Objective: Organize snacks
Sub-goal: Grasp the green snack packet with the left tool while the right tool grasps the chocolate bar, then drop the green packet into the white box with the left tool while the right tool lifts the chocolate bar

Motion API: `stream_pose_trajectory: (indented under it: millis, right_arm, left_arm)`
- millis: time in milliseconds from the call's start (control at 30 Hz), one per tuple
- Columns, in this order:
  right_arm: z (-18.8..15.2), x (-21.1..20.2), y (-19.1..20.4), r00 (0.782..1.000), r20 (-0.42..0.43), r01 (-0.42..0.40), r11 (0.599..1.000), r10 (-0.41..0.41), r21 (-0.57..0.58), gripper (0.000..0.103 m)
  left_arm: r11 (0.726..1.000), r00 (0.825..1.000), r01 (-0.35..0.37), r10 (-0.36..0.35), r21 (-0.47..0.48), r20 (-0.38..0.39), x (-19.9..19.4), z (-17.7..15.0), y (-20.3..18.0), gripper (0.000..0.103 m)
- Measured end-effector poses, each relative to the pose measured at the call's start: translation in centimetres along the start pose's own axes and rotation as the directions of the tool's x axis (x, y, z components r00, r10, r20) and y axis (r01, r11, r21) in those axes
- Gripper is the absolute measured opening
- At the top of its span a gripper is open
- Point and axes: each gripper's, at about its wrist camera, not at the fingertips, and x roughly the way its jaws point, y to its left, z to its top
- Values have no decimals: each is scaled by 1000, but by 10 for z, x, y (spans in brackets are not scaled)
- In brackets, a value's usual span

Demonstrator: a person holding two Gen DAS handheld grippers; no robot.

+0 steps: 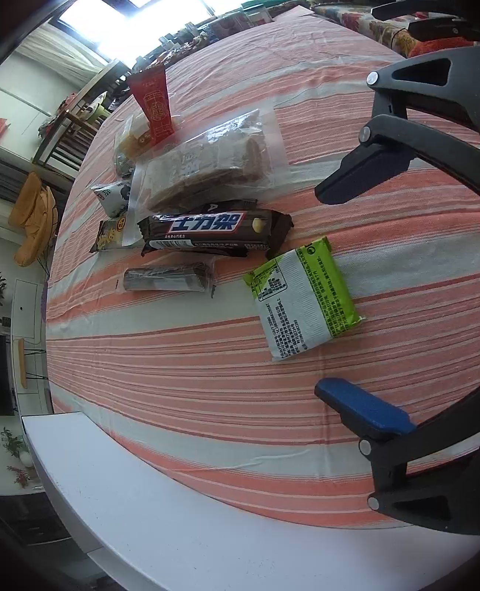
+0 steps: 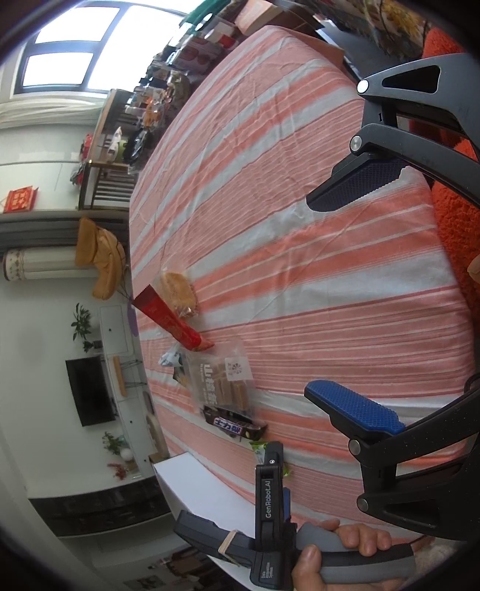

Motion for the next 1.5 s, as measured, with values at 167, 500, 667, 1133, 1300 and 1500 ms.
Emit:
stream_pose_trajectory:
  millis: [167, 500, 667, 1133, 1300, 1500]
  right_arm:
    - [1, -1, -2, 1000, 7, -2, 1000, 2, 11, 95]
    - [7, 26, -11, 975, -136, -164, 981, 178, 106, 95]
    - [46, 70, 45, 789, -231, -530, 820, 570, 215, 94]
    - [95, 178, 155, 889, -365, -324, 943, 278, -70, 48]
    - [71, 164, 138, 824, -447, -415, 908, 347, -61, 19]
    - [32, 123, 85, 795, -493, -415, 910, 354, -17, 19]
  left_arm:
    - [996, 999, -26, 23, 82, 34, -7, -9, -5, 55]
    - [991, 990, 108, -115, 83, 84, -63, -61, 32, 54]
    - [984, 976, 137, -154, 114, 155, -103, -71, 28, 54]
    - [988, 979, 157, -157, 10, 132, -88, -92, 58, 54]
    - [991, 983, 134, -134, 13, 125, -75, -95, 62, 54]
    - [993, 986, 106, -110, 44, 127, -68, -96, 54, 54]
